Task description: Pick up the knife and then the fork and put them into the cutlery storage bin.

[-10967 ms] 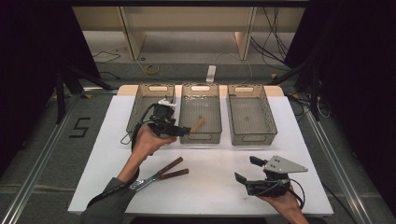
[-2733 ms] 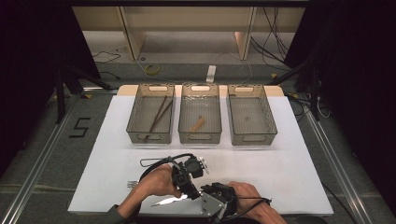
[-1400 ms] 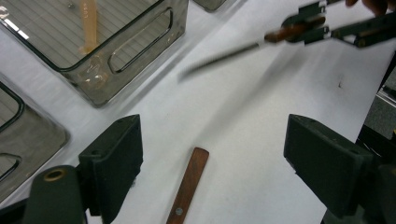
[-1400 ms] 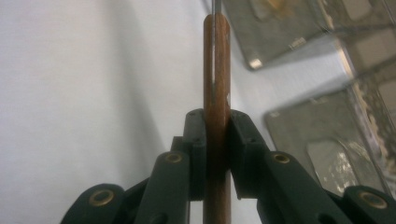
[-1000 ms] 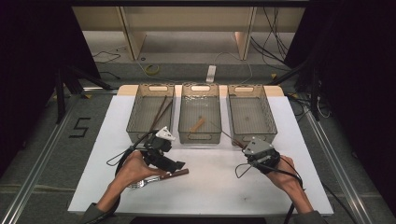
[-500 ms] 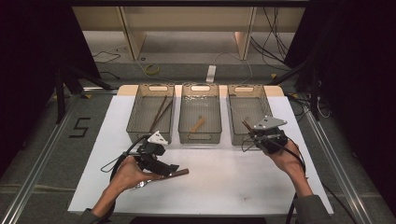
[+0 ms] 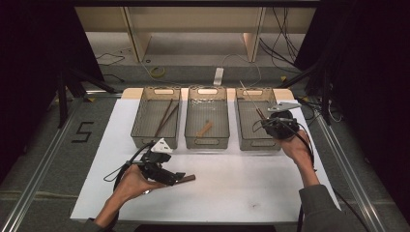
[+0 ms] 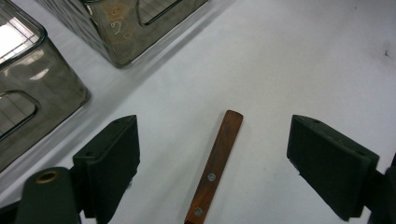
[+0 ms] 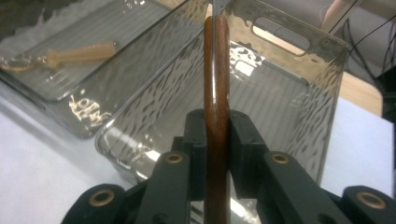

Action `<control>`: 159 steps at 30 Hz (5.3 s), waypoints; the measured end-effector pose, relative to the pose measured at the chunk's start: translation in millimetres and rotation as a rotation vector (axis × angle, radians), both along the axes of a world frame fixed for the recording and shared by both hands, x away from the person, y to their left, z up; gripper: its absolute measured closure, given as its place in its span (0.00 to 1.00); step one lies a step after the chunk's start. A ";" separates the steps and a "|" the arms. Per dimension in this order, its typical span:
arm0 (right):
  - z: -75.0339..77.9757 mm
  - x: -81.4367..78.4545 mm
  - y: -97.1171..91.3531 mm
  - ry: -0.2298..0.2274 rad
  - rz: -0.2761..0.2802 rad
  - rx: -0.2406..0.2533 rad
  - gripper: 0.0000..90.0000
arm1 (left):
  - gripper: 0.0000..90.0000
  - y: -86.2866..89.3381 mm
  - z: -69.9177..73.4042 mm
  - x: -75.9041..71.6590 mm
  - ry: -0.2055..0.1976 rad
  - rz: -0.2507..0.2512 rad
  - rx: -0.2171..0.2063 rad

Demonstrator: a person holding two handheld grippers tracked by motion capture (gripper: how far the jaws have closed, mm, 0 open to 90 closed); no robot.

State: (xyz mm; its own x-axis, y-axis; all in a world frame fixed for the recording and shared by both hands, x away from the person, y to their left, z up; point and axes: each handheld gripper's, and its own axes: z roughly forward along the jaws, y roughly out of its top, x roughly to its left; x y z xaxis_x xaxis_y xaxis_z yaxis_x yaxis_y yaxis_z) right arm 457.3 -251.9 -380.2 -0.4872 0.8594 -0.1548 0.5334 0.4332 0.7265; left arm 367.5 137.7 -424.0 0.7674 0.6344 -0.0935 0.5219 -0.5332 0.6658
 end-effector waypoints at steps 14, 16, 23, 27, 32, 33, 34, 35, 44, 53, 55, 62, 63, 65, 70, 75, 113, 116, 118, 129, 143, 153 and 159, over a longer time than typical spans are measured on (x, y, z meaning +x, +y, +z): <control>-14.6 26.0 5.9 0.091 -0.079 0.006 0.88 | 0.18 2.1 -7.9 -2.8 0.011 0.008 0.013; -16.5 28.5 6.0 0.097 -0.088 0.012 0.88 | 0.18 2.3 -7.6 -3.1 0.009 0.007 0.013; -23.1 34.0 9.6 0.124 -0.109 0.020 0.88 | 0.18 3.8 -9.3 -3.5 0.010 0.011 0.015; -28.3 35.2 12.8 0.146 -0.126 0.025 0.88 | 0.18 3.2 -10.2 -3.9 0.012 0.005 0.026; -30.8 35.1 15.4 0.160 -0.132 0.019 0.88 | 0.18 3.5 -10.0 -4.4 0.012 0.006 0.027; -30.9 35.0 15.3 0.160 -0.134 0.017 0.88 | 0.18 3.5 -10.0 -4.5 0.012 0.006 0.026; -31.2 35.2 15.0 0.164 -0.136 0.017 0.88 | 0.18 3.4 -10.2 -4.5 0.013 0.005 0.027; -31.6 35.6 14.5 0.169 -0.138 0.016 0.88 | 0.18 3.1 -10.5 -4.7 0.013 0.008 0.026; -34.2 37.1 13.3 0.211 -0.108 0.063 0.68 | 0.18 3.4 -11.2 -4.0 0.016 0.010 0.028; -21.9 23.1 14.6 0.161 -0.050 0.054 0.56 | 0.18 4.9 -11.4 -2.7 0.016 0.015 0.033; -18.5 16.3 15.8 0.140 -0.024 0.059 0.52 | 0.18 5.2 -11.8 -2.0 0.018 0.014 0.040; -8.5 -11.8 23.7 0.098 0.066 0.091 0.43 | 0.18 6.6 -12.1 0.3 0.030 0.018 0.049; -7.3 -16.7 25.0 0.084 0.079 0.099 0.43 | 0.18 6.8 -12.1 0.5 0.032 0.017 0.051; -6.0 -26.5 27.8 0.070 0.103 0.117 0.41 | 0.18 6.9 -12.5 0.8 0.033 0.016 0.053; -10.2 -47.3 31.8 0.060 0.161 0.171 0.38 | 0.19 5.0 -14.9 2.2 0.047 0.014 0.064; -14.0 -65.3 35.8 0.046 0.211 0.201 0.36 | 0.19 3.0 -17.8 3.3 0.063 0.006 0.103; -42.6 -126.2 37.1 0.064 0.300 0.265 0.31 | 0.49 -11.6 -33.0 10.5 0.236 -0.058 0.328; -42.7 -126.8 37.7 0.061 0.304 0.258 0.31 | 0.53 -14.0 -33.9 12.8 0.247 -0.062 0.340; -42.7 -126.9 37.9 0.062 0.306 0.257 0.31 | 0.55 -15.8 -33.8 14.2 0.250 -0.069 0.349; -42.5 -127.7 38.4 0.062 0.309 0.258 0.31 | 0.64 -22.9 -37.1 16.8 0.263 -0.090 0.387; -42.5 -127.5 38.6 0.064 0.313 0.257 0.31 | 0.70 -27.2 -37.5 17.5 0.251 -0.117 0.425; -42.4 -126.9 38.3 0.061 0.311 0.260 0.31 | 0.73 -29.5 -37.4 16.5 0.238 -0.138 0.441; -41.7 -127.0 37.4 0.068 0.309 0.271 0.31 | 0.78 -31.0 -37.3 15.5 0.235 -0.146 0.445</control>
State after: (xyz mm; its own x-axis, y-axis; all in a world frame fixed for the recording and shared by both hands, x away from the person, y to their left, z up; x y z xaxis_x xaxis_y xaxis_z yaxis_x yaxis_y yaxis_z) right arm 330.4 -214.5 -421.9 -0.7302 0.6761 0.0983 0.4586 0.3784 0.8041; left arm 382.9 106.7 -461.3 0.8413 0.5403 -0.0196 0.5295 -0.8161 0.2315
